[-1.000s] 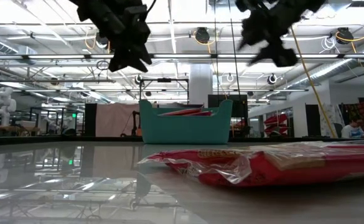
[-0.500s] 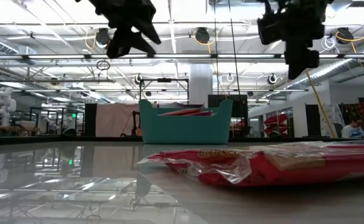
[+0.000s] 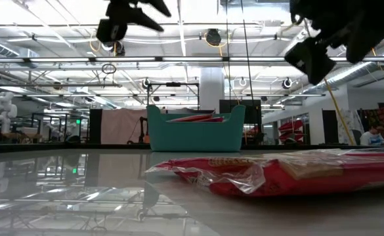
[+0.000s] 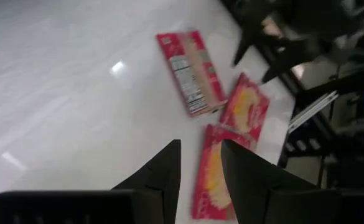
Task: Sort popcorn bags into baskets
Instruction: Put the red popcorn pack into the green bin
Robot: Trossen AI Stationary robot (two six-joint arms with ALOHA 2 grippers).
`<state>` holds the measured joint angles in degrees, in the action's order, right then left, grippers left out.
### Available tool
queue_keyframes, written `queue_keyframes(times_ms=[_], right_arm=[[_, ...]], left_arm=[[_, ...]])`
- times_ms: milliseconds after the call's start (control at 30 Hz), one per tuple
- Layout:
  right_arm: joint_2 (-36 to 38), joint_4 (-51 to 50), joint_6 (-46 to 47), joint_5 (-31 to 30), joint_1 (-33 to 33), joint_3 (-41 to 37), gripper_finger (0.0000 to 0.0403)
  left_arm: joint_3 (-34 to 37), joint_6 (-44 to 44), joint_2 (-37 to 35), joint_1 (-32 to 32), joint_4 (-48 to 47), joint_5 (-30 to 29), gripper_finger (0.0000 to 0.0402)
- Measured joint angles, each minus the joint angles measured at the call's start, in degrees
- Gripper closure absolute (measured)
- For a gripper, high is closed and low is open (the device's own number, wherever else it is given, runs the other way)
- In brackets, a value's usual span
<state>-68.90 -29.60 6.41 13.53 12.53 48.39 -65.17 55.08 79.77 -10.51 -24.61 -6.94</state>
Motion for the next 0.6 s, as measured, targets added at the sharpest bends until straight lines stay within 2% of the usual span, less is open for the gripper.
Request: queue_keyframes(times_ms=[233,333,600], right_arm=[[-6.3,16.7,-1.8,-0.2,1.4,-3.5,0.0160],[-10.5,18.7,-4.0,-0.1,2.0,-3.5,0.0160],[-20.6,20.2,-8.9,-0.3,2.1,-3.5,0.0161]], left_arm=[[0.0,4.6,0.0,-6.7,5.9,-9.2,0.0284],[0.0,5.8,0.0,-8.4,5.9,-11.6,0.0284],[0.0,6.5,0.0,-9.9,4.7,-12.5,0.0284]])
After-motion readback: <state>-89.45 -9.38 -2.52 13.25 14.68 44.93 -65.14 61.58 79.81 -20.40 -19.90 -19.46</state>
